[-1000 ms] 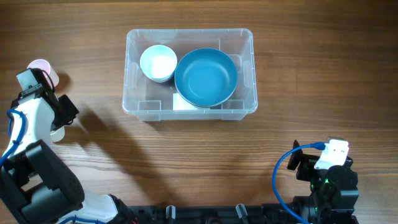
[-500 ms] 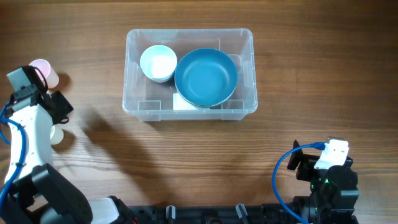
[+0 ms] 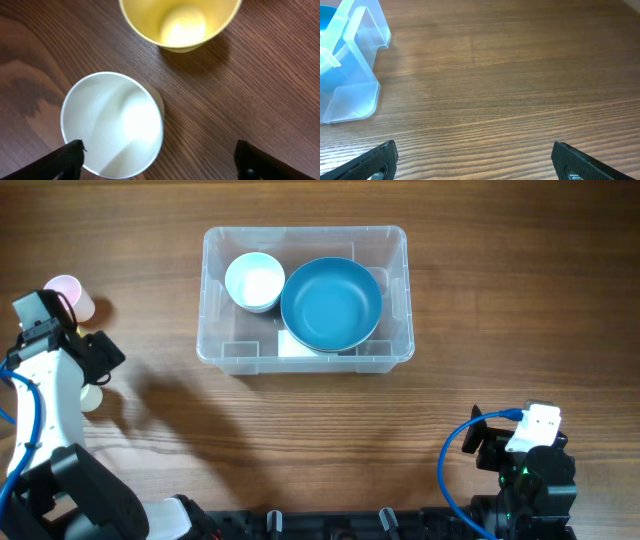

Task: Pack container
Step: 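Move the left gripper to the white cup and grasp its rim, then carry the white cup and lower it into the container's front left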

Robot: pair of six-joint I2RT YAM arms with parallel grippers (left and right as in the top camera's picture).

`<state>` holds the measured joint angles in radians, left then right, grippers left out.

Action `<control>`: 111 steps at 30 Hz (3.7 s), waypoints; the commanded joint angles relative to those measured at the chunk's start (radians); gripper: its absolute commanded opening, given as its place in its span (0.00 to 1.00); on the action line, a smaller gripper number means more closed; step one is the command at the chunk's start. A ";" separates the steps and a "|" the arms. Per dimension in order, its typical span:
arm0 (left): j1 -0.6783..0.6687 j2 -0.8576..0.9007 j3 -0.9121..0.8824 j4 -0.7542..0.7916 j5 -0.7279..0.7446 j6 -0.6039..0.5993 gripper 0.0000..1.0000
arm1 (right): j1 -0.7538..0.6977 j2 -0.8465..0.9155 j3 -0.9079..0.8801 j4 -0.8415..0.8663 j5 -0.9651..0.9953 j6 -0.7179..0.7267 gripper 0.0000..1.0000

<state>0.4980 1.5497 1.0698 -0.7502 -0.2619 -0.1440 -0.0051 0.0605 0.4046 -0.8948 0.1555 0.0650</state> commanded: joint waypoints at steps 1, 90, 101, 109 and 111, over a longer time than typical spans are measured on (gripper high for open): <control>0.027 -0.015 -0.033 0.014 0.011 -0.026 0.95 | 0.008 -0.002 0.008 0.000 0.012 -0.010 1.00; -0.853 0.114 0.259 -0.074 0.291 -0.156 0.28 | 0.008 -0.002 0.008 -0.001 0.013 -0.010 1.00; -0.853 0.060 0.259 -0.068 0.286 -0.156 0.27 | 0.008 -0.002 0.008 -0.001 0.013 -0.010 0.99; -0.731 0.013 0.260 -0.108 0.268 -0.187 0.25 | 0.008 -0.002 0.008 -0.001 0.013 -0.010 1.00; -0.667 -0.003 0.260 -0.122 0.268 -0.187 0.25 | 0.008 -0.002 0.008 -0.001 0.012 -0.010 1.00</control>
<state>-0.2638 1.6016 1.3216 -0.8570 0.0235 -0.3096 -0.0040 0.0605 0.4046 -0.8974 0.1555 0.0650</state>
